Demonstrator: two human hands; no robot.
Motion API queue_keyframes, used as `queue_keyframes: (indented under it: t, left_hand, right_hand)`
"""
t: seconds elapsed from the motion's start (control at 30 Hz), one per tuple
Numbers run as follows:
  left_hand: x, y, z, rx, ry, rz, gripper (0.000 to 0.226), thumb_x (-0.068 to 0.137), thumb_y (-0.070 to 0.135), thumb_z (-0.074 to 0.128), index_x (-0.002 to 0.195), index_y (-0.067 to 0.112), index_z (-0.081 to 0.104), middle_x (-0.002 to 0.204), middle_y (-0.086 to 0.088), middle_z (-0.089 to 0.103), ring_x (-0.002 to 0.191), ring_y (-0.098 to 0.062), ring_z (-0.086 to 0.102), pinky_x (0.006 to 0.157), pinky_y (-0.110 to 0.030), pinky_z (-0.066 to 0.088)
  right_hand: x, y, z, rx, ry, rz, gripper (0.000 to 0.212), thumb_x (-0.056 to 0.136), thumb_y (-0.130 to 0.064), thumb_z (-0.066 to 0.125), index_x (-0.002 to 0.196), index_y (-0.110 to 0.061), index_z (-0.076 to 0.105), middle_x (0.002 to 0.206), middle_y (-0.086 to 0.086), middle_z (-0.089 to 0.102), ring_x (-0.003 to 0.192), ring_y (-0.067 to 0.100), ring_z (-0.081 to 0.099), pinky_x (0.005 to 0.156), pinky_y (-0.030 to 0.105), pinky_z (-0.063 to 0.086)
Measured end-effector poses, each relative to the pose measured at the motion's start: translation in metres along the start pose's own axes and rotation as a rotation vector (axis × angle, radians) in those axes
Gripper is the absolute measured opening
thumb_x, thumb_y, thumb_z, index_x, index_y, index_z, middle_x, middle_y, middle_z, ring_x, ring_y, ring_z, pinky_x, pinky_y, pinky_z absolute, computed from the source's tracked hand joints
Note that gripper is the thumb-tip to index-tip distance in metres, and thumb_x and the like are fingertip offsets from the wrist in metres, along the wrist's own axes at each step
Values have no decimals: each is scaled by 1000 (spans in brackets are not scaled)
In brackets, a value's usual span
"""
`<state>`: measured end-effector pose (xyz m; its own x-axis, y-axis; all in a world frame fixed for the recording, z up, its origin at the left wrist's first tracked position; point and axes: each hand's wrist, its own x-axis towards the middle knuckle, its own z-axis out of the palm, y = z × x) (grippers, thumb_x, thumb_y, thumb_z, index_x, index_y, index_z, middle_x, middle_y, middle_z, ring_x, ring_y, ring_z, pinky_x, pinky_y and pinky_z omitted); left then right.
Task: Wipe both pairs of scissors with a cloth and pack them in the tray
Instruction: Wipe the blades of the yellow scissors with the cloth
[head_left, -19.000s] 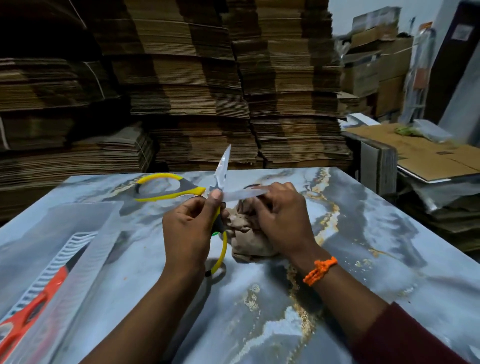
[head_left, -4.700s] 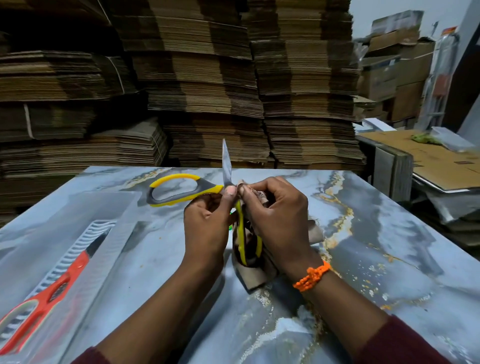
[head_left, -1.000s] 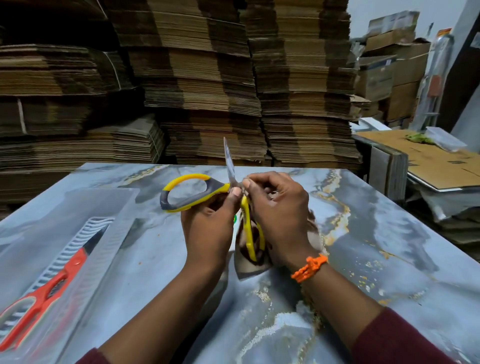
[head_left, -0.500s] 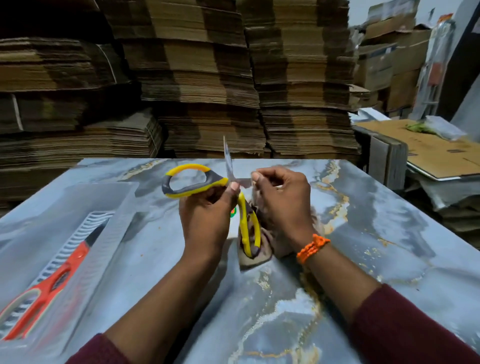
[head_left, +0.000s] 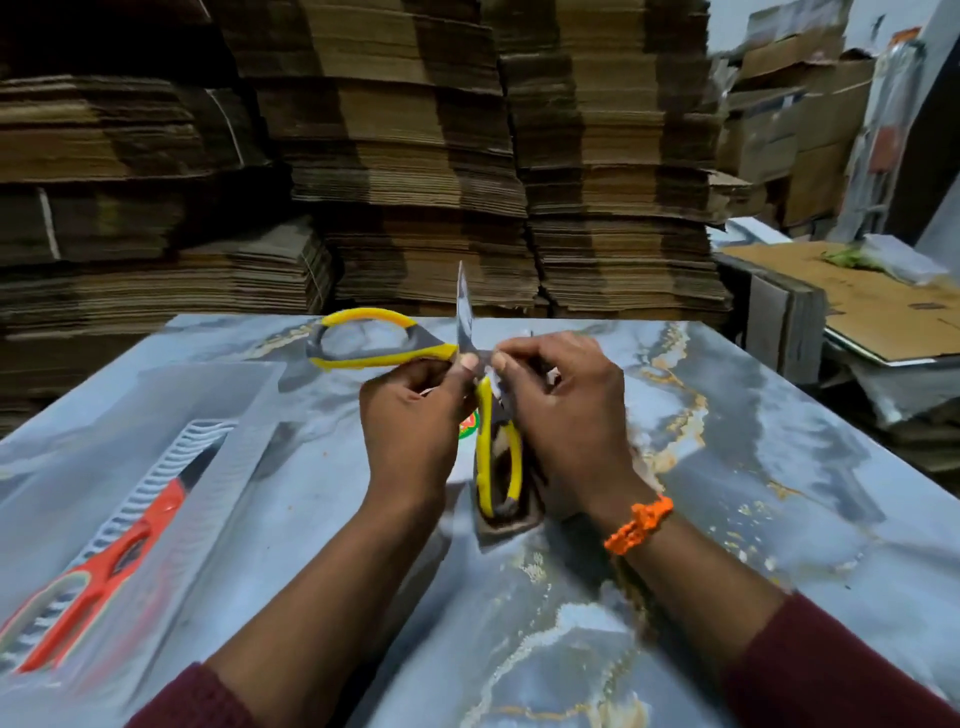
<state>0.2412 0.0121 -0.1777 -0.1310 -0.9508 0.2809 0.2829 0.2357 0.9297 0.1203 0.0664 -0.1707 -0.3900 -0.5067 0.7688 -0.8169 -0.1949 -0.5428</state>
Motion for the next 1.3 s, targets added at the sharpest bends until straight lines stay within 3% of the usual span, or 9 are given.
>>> queue_keyframes:
  t: [0.17, 0.3, 0.53, 0.67, 0.8, 0.9, 1.03, 1.17, 1.3]
  left_hand:
    - [0, 2, 1, -24, 33, -50, 25, 89, 12, 76, 65, 19, 79, 71, -9, 76, 71, -24, 71, 84, -47, 64]
    - [0, 6, 1, -60, 31, -41, 21, 92, 10, 73, 71, 14, 75, 66, -2, 74, 69, -19, 69, 75, -36, 62]
    - [4, 6, -5, -108, 42, -78, 21, 93, 11, 72, 73, 9, 72, 79, -18, 73, 82, -34, 73, 80, -41, 61]
    - [2, 8, -2, -169, 32, -148, 19, 98, 11, 67, 79, 7, 67, 73, -8, 71, 81, -25, 79, 76, -41, 63]
    - [0, 8, 2, -130, 34, -123, 19, 100, 15, 63, 82, 10, 66, 75, -6, 73, 83, -25, 79, 79, -45, 63]
    - [-6, 6, 6, -70, 20, -74, 20, 100, 19, 64, 81, 14, 70, 76, -5, 75, 87, -31, 78, 84, -47, 63]
    - [-8, 6, 5, -43, 15, -18, 22, 99, 22, 65, 79, 15, 72, 77, -7, 77, 82, -30, 78, 84, -52, 63]
    - [-10, 9, 4, -18, 8, -11, 24, 99, 21, 65, 76, 17, 72, 74, -2, 77, 83, -28, 78, 87, -53, 62]
    - [-9, 10, 3, -3, -3, 18, 18, 99, 23, 67, 85, 14, 74, 81, -7, 79, 83, -23, 79, 87, -53, 62]
  right_hand:
    - [5, 11, 0, 58, -13, 140, 7, 88, -21, 75, 89, -21, 82, 85, -11, 76, 88, 10, 69, 84, 39, 57]
    - [-5, -6, 1, -19, -49, -29, 6, 89, -21, 77, 92, -22, 82, 87, -8, 75, 91, 13, 63, 81, 26, 50]
    - [15, 43, -13, 90, 41, 426, 6, 85, -18, 81, 80, -16, 82, 74, -7, 77, 74, 7, 73, 78, 38, 61]
    - [17, 28, -28, 120, 187, 314, 3, 89, -21, 78, 86, -22, 79, 78, -10, 76, 75, 3, 70, 75, 28, 59]
    - [3, 4, -9, 10, 81, 56, 5, 88, -23, 79, 93, -23, 79, 86, -12, 75, 89, 11, 64, 79, 23, 50]
    - [8, 12, -4, 39, 84, 115, 3, 86, -22, 79, 88, -24, 81, 84, -13, 76, 90, 13, 68, 83, 31, 54]
    - [4, 9, -6, -15, 49, 40, 3, 85, -21, 80, 87, -24, 80, 85, -13, 75, 89, 9, 64, 80, 20, 49]
    - [14, 17, -10, 108, 114, 202, 4, 87, -20, 78, 83, -20, 80, 77, -11, 75, 77, 2, 68, 70, 15, 46]
    - [11, 13, -11, 95, 70, 183, 3, 87, -19, 78, 85, -20, 80, 80, -10, 75, 78, 5, 68, 71, 15, 49]
